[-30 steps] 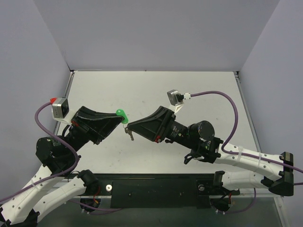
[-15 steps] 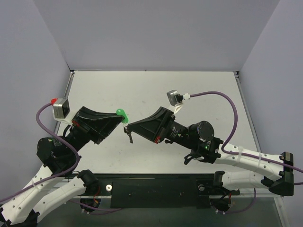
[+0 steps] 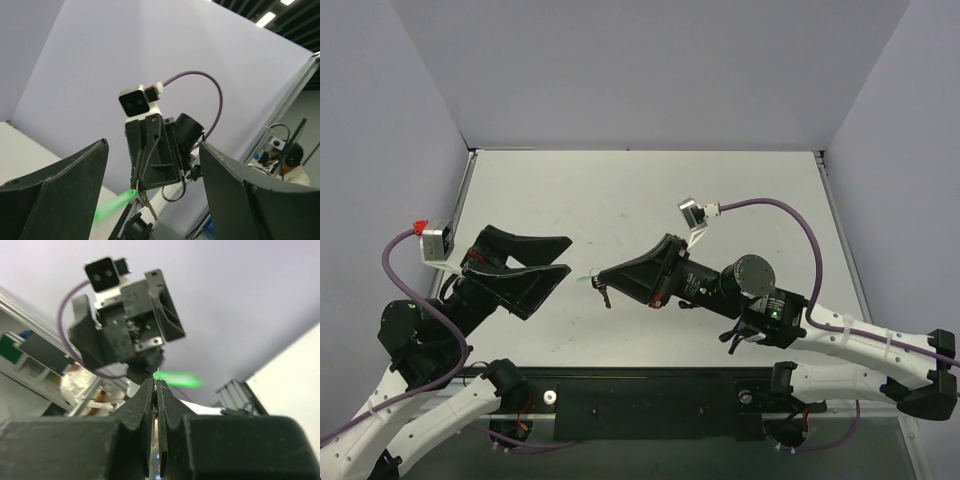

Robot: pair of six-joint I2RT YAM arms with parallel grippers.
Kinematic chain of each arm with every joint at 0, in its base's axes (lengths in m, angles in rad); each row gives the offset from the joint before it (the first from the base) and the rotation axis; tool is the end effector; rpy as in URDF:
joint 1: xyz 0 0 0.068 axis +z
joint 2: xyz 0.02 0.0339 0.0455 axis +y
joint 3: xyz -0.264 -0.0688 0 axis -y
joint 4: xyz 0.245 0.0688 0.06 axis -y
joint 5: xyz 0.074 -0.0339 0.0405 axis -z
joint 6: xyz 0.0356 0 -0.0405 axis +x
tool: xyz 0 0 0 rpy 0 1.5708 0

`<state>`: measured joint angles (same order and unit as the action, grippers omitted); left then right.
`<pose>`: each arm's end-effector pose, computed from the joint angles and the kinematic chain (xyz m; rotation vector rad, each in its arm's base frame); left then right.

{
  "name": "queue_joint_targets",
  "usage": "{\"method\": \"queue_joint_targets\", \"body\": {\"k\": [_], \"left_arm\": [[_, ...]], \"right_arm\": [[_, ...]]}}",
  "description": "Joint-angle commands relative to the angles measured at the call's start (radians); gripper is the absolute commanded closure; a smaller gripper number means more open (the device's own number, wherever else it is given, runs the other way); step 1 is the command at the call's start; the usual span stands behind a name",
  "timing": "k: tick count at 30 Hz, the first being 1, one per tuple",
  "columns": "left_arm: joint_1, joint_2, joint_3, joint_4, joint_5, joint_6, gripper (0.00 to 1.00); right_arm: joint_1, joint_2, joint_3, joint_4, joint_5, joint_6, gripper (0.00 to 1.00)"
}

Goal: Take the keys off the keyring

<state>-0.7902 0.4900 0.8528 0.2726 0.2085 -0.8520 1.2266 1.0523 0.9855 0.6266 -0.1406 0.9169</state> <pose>0.0528 -0.0637 0.4454 0.1854 1.0584 -1.5997 0.0730 0.2184 0.4443 -0.3440 1.1901 1.9911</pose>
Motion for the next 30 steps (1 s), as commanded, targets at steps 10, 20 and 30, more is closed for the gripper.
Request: {"method": "queue_joint_targets", "body": {"k": [10, 20, 30], "left_arm": [[-0.001, -0.042, 0.230, -0.619, -0.034, 0.255, 0.26], [-0.001, 0.087, 0.241, -0.642, 0.193, 0.271, 0.47], [-0.001, 0.116, 0.167, -0.532, 0.400, 0.226, 0.52]], "right_arm": [[-0.001, -0.038, 0.456, -1.154, -0.059, -0.435, 1.00], [0.019, 0.014, 0.498, -1.240, -0.138, -0.546, 1.00], [0.020, -0.015, 0.444, -1.153, -0.206, -0.578, 1.00]]}}
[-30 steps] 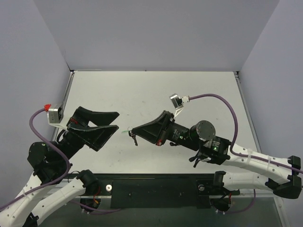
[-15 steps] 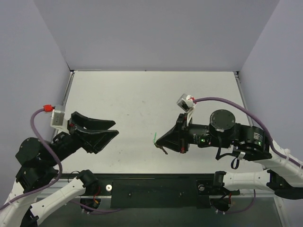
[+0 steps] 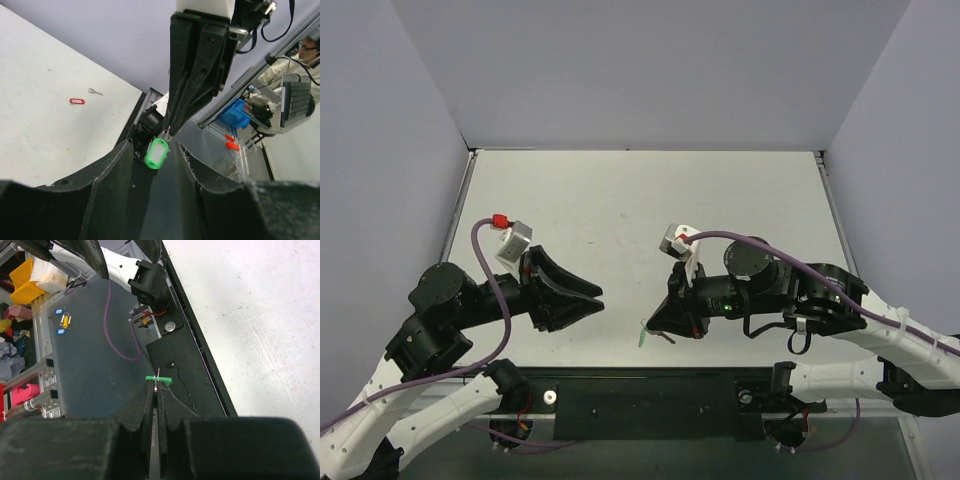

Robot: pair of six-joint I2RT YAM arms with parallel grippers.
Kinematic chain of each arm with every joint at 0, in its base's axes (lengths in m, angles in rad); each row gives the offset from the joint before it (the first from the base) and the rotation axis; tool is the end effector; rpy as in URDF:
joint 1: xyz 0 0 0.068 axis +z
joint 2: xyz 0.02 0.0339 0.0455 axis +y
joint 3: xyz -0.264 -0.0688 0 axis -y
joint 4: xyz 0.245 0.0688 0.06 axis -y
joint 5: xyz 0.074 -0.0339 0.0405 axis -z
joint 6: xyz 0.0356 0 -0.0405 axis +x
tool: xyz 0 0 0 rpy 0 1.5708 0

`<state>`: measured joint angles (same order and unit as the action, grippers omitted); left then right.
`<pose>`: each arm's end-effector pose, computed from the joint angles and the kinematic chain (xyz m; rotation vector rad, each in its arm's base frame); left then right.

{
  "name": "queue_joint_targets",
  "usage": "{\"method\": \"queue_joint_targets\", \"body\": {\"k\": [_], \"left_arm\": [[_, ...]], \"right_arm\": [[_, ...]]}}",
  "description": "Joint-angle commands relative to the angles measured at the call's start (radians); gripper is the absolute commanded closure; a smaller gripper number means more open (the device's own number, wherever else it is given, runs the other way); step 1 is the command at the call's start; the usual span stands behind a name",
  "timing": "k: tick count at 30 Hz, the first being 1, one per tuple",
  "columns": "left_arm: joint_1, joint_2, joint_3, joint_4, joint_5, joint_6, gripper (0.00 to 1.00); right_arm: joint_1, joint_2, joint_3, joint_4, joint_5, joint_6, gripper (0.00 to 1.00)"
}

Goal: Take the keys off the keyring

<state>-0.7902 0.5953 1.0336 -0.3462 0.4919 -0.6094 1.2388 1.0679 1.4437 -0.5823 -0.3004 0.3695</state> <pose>0.0603 -0.0848 0.4295 0.5909 1.5744 -1.4565 0.0566 0.1966 0.4684 -1.0594 1.7012 1.3725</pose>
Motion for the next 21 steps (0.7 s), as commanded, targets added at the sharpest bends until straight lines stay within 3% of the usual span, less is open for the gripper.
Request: {"method": "queue_joint_targets", "body": {"k": [1, 14, 21], "left_arm": [[-0.003, 0.014, -0.015, 0.101, 0.128, -0.026, 0.51], [-0.035, 0.107, -0.043, 0.217, 0.198, -0.081, 0.55], [-0.129, 0.162, -0.020, 0.202, 0.160, -0.047, 0.58]], "right_arm": [[0.008, -0.028, -0.016, 0.059, -0.055, -0.030, 1.00], [0.008, -0.023, 0.032, 0.079, -0.121, -0.046, 1.00], [0.008, -0.019, 0.043, 0.079, -0.117, -0.044, 1.00]]}}
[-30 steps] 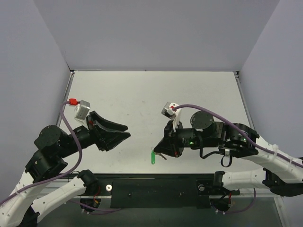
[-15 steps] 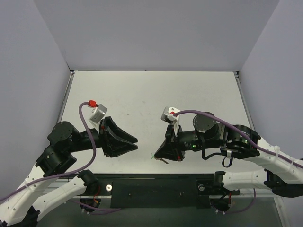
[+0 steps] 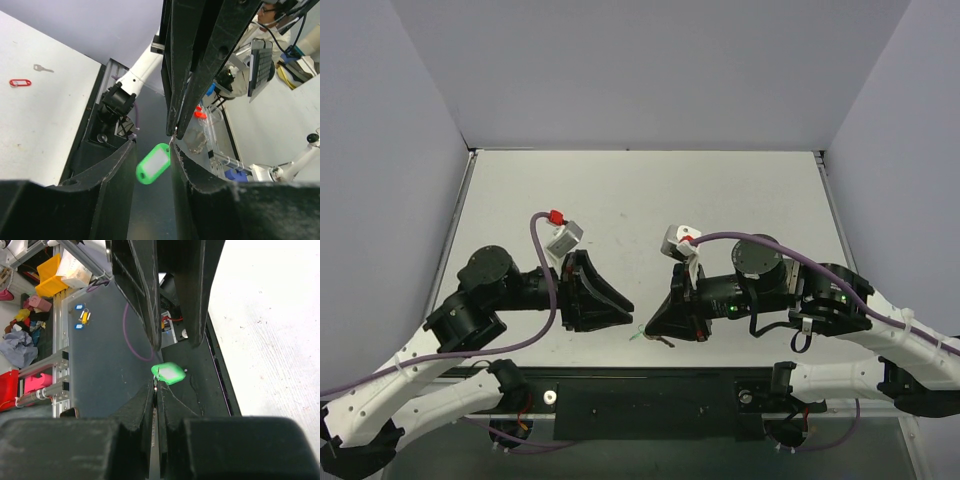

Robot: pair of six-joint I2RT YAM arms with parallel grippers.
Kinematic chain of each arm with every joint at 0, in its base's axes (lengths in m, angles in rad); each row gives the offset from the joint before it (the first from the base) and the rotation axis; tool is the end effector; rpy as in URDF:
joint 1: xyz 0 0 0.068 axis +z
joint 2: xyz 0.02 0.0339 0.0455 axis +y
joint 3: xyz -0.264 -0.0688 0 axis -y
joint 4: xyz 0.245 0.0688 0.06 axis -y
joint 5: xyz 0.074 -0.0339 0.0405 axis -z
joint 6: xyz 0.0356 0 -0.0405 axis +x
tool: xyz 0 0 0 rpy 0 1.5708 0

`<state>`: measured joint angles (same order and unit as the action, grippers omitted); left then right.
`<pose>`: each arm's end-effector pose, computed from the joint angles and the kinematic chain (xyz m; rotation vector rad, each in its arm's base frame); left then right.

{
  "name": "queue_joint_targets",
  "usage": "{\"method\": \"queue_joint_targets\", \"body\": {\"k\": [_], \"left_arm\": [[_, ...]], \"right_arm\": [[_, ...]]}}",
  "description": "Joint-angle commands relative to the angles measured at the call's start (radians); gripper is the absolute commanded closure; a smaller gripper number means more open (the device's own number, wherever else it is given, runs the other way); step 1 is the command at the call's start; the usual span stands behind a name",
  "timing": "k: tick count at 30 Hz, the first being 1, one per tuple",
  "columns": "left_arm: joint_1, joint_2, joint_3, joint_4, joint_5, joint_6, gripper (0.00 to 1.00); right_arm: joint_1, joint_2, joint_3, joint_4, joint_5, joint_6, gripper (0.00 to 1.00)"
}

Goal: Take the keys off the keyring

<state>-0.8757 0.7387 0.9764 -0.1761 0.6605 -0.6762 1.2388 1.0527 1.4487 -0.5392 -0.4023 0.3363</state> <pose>0.0798 -0.1297 0.4135 0.7812 1.6198 -1.6720 0.0513 0.1916 0.4775 -1.1440 1.5820 1.4566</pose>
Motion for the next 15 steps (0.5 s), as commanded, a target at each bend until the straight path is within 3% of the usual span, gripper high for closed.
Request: {"method": "queue_joint_targets", "body": {"k": [1, 7, 15], "left_arm": [[-0.064, 0.027, 0.048, 0.023, -0.012, 0.032, 0.58], [-0.150, 0.065, 0.077, -0.006, -0.076, 0.070, 0.60], [-0.170, 0.059, 0.100, -0.019, -0.136, 0.087, 0.64]], "right_arm": [[0.008, -0.005, 0.039, 0.036, -0.015, -0.013, 1.00], [0.008, -0.014, 0.041, 0.035, -0.006, -0.014, 1.00], [0.008, -0.028, 0.027, 0.030, -0.004, -0.006, 1.00]]}}
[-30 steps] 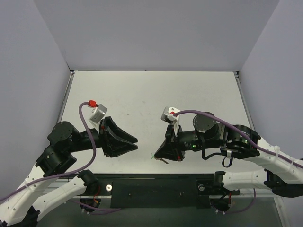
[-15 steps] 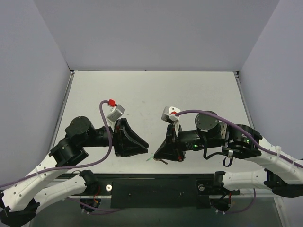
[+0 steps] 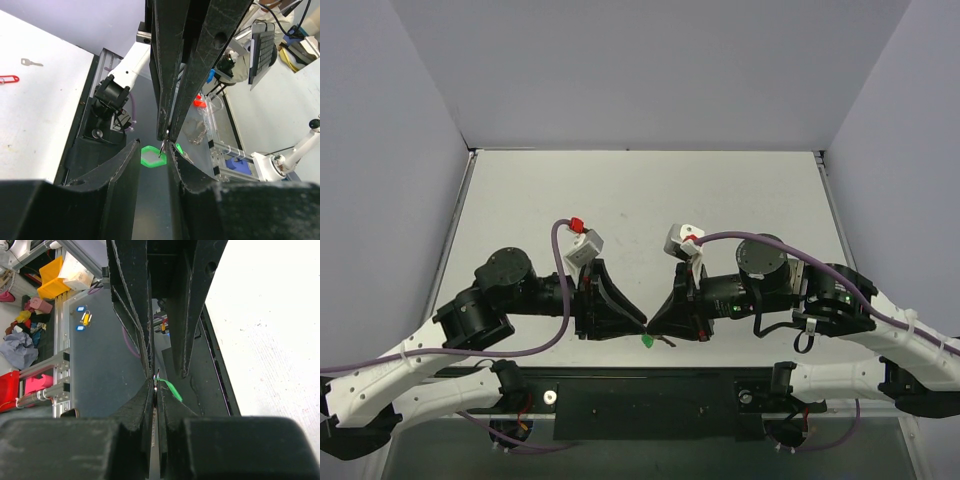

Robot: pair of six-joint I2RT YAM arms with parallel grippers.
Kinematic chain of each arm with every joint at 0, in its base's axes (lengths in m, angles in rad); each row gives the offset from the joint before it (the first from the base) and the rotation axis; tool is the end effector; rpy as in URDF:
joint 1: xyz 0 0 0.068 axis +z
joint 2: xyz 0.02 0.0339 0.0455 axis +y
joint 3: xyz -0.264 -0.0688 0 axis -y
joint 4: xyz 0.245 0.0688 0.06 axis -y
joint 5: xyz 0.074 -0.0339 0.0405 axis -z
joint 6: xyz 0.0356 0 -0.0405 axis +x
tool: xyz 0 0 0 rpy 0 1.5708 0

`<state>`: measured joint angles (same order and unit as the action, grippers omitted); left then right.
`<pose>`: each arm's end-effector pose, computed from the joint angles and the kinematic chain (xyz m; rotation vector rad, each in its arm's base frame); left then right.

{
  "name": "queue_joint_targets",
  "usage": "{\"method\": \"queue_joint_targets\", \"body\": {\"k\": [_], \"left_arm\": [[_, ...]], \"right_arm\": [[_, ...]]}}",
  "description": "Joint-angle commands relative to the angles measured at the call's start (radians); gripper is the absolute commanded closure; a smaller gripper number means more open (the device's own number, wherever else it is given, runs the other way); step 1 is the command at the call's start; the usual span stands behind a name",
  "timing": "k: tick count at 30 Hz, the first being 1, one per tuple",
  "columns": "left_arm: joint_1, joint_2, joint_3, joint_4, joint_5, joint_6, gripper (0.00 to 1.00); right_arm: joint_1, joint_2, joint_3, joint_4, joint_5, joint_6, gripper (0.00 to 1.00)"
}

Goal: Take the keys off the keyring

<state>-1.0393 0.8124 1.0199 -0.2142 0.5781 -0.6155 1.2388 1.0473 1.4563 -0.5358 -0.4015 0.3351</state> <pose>0.0692 -0.1561 0.4136 0.8973 1.6458 -1.6764 0.0504 0.1888 0.4811 -1.1382 1.5638 1.4608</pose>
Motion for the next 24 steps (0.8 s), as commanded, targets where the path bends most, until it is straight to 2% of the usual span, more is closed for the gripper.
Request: {"method": "queue_joint_targets", "body": {"k": [1, 18, 21, 24], "left_arm": [[-0.007, -0.018, 0.057, 0.015, -0.058, 0.028, 0.64], [-0.044, 0.014, 0.077, 0.026, -0.066, 0.026, 0.67], [-0.051, 0.014, 0.078, 0.030, -0.070, 0.026, 0.76], [-0.059, 0.011, 0.075, 0.052, -0.072, 0.017, 1.00]], "right_arm": [[0.008, -0.026, 0.019, 0.028, -0.005, -0.005, 1.00], [0.008, -0.035, 0.016, 0.042, 0.007, 0.002, 1.00], [0.010, -0.038, 0.000, 0.062, 0.003, 0.010, 1.00], [0.010, -0.040, -0.017, 0.080, 0.016, 0.015, 1.00]]}}
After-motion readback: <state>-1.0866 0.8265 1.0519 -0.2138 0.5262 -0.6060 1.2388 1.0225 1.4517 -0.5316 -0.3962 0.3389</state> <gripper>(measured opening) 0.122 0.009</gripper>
